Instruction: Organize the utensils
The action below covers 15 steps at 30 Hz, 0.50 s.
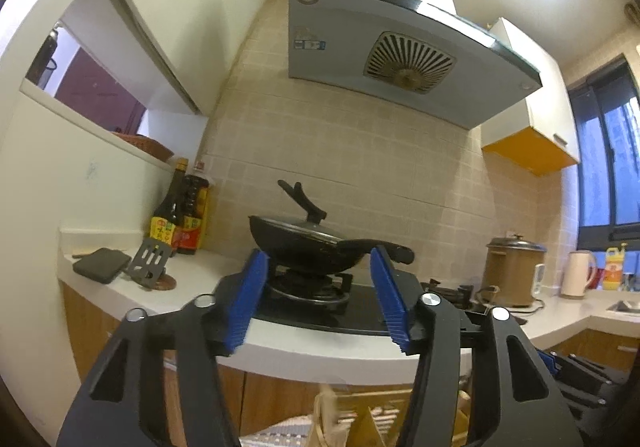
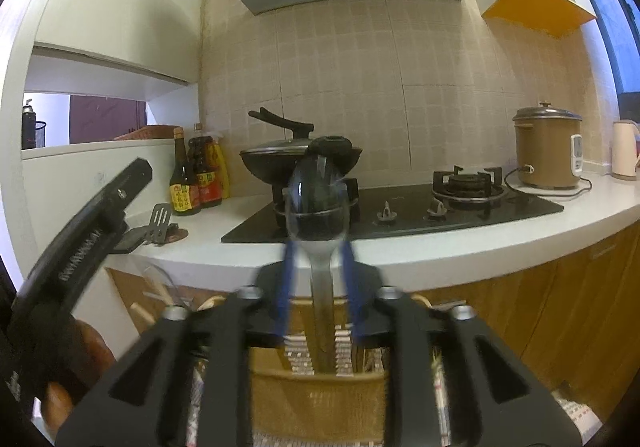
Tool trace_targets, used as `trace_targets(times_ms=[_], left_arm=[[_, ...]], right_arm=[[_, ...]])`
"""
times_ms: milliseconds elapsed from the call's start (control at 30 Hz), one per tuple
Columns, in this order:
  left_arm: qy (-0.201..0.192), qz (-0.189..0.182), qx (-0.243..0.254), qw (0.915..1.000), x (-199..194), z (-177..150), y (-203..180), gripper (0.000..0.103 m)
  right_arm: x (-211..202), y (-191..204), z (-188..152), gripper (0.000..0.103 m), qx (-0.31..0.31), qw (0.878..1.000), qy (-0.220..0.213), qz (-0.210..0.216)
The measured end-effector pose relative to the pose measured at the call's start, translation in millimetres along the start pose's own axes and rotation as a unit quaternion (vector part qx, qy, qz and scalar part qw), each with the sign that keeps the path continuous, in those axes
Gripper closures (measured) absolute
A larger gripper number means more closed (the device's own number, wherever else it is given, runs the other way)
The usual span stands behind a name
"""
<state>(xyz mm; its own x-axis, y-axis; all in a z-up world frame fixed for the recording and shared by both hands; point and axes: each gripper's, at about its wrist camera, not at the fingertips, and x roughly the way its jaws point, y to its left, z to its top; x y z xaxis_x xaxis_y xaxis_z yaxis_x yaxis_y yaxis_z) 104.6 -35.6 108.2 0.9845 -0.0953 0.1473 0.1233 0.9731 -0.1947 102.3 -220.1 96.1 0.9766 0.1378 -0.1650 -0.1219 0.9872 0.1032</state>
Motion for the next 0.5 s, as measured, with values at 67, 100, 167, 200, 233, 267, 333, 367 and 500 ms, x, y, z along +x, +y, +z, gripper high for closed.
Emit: trace_targets(times_ms=[67,100,167,200,233,267,333,367,500], left_arm=[[0.009,-0.006,0.002,0.9999,-9,5,1,0.051],[0.01,-0.009,0.001,0.9999,-14,8,2,0.051],[0.014,-0.012,0.002,0.9998,-29,13,5,0.051],[0.015,-0.013,0.001,0.9998,-35,15,6,0.051],[0.019,-0.015,0.0,0.9997,-43,17,7,0.051],[0.024,-0.017,0.0,0.9996,-49,19,8,0.051],[0.033,-0.02,-0.002,0.9993,-61,20,9,0.051],[0.039,-0.02,-0.001,0.999,-70,20,9,0.051],[0.088,-0.022,0.032,0.9954,-95,8,2,0.04]], right_arm=[[-11,0,0,0.047,0.002,1.0,-0.004,-0.002],[-17,2,0,0.047,-0.001,1.0,0.001,-0.002],[-32,4,-2,0.047,-0.002,1.0,-0.001,-0.008],[-40,5,-3,0.047,-0.003,1.0,-0.002,-0.013],[-48,6,-4,0.047,-0.004,1.0,-0.002,-0.017],[-56,7,-6,0.047,-0.003,1.0,-0.002,-0.019],[-68,8,-10,0.046,-0.004,1.0,0.006,-0.025],[-74,8,-14,0.046,-0.005,0.999,0.013,-0.03],[-95,6,-35,0.042,-0.014,0.998,0.036,-0.052]])
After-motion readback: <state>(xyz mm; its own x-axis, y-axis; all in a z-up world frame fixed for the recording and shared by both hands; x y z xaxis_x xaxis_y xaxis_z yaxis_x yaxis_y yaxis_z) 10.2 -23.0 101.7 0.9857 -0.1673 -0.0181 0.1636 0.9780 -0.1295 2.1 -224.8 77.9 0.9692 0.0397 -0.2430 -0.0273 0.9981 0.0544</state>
